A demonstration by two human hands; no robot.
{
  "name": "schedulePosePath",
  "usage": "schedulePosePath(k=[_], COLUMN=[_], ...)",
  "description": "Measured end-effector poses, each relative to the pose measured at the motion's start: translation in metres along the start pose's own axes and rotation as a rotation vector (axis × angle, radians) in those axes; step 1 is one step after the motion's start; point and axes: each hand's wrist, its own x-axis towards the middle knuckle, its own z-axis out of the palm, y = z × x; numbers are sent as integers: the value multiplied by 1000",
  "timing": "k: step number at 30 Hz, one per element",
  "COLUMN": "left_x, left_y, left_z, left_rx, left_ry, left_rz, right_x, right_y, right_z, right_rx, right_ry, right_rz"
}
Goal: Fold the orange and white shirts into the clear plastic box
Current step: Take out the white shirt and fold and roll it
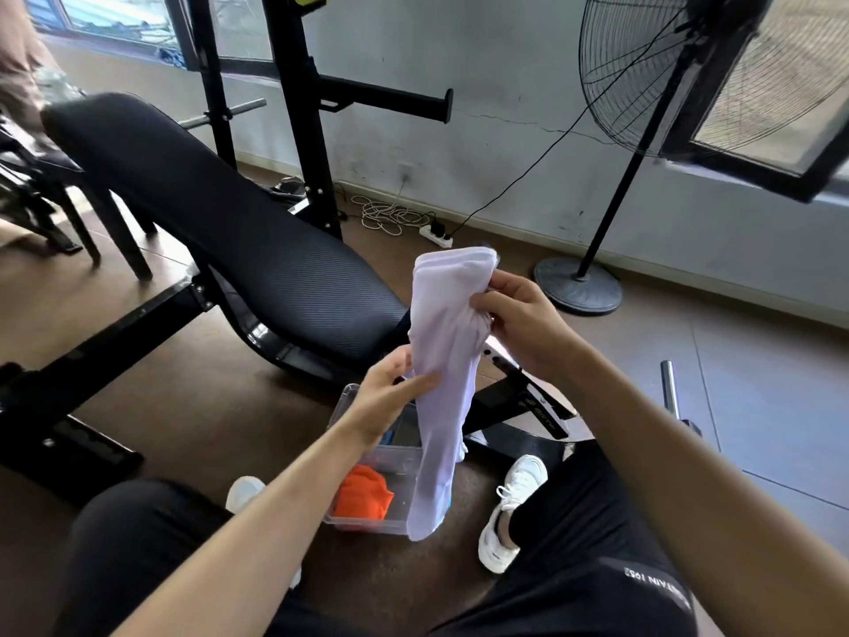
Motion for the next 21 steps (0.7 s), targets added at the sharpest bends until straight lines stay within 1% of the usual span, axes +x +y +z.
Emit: schedulePosePath(k=[2, 4, 6, 8, 9, 11, 15, 17, 19, 21], left_x=[4, 9, 11, 12, 12, 14, 11, 10, 8, 5], left_y=[-1, 3, 9, 15, 19, 20, 2, -11, -20, -24], left_z=[6, 7, 4, 0, -2, -4, -2, 3, 9, 14], left_rx=[-33, -2, 22, 75, 115, 161, 214, 206, 165, 88], left_ry=[23, 59, 64, 58, 59, 72, 41, 90, 144, 139], left_rz=[35, 63, 78, 134, 164, 188, 81, 33, 11, 5], right_x=[-1, 0, 1, 2, 3, 2, -1, 0, 2, 3], right_y=[-6, -13, -16, -16, -15, -14, -19, -23, -30, -36], right_z=[-6, -13, -19, -21, -21, -18, -8, -5, -5, -8], right_rx=[-28, -38, -65, -107, -104, -68, -28, -3, 5, -27], right_ry=[-21, -8, 71, 169, 195, 191, 159, 148, 132, 140], right_rz=[-33, -56, -66, -70, -62, -43, -31, -42, -47, -51])
